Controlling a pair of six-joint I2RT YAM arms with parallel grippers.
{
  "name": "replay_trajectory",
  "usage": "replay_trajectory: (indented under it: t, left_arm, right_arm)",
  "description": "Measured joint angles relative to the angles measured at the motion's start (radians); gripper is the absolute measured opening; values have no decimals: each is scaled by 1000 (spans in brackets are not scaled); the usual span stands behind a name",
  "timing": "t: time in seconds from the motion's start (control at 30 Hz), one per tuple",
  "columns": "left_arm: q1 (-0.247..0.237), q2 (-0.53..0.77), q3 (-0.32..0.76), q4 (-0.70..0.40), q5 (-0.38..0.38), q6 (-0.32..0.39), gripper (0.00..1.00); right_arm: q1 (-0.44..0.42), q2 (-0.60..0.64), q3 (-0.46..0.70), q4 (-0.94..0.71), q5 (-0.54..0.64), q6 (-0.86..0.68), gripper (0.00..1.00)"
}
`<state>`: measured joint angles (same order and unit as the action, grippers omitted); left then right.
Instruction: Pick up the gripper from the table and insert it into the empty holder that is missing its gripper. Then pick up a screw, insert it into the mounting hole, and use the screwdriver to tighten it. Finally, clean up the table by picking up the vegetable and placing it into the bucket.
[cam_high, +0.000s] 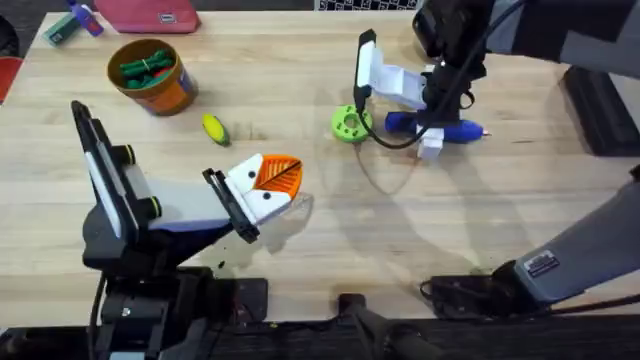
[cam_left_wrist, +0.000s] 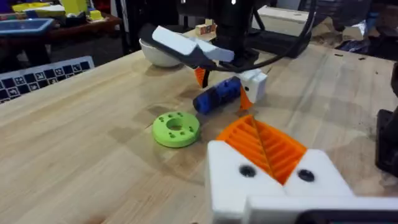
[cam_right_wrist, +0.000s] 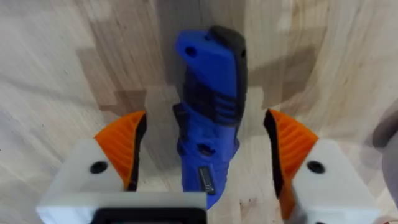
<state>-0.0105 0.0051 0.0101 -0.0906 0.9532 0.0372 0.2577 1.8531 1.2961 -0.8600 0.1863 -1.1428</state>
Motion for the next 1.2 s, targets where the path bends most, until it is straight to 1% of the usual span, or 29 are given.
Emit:
replay_trajectory:
  t: [0.1,0.2,0.23,0.3,0.4,0.43,0.47,0.6,0.7,0.77,0.87,0.93,1.0,1.07,1.13,1.2]
  left_arm:
    - [0,0,0,0,0,0,9]
    - [0,0,0,0,0,0,9]
    - [0,0,0,0,0,5,60]
    - [0,0,0,0,0,6,387]
    - [0,0,0,0,0,6,851]
    - [0,0,0,0,0,3,950]
    - [0,0,0,0,0,3,977]
    - [0,0,0,1,-1,4,987]
    - [0,0,-1,16,-23,8,987]
    - [0,0,-4,76,-46,2,987]
    - [0,0,-4,205,-106,-60,986]
    - [0,0,-3,227,-160,-110,986]
    - [0,0,5,196,-215,-148,986]
    - [0,3,35,113,-275,-168,985]
    - [0,27,89,42,-326,-164,985]
    - [0,72,169,-45,-372,-141,985]
  right_arm:
    - [4,-16,0,0,1,3,991]
    - [14,-61,0,0,2,17,992]
    - [22,-86,0,-1,2,28,994]
    - [38,-134,0,0,4,57,994]
    - [63,-221,0,-1,4,129,994]
    - [70,-252,0,-1,4,159,994]
    - [76,-279,0,-1,3,189,994]
    - [97,-380,0,9,-4,365,993]
    - [121,-429,1,36,-11,559,993]
    - [142,-447,1,37,-18,693,994]
    - [164,-461,1,33,-24,866,994]
    - [171,-473,1,33,-27,976,994]
    - [171,-489,1,26,-28,1074,994]
    - [170,-506,1,24,-30,1142,994]
    - [171,-521,1,24,-30,1192,994]
    - [171,-534,1,22,-30,1228,994]
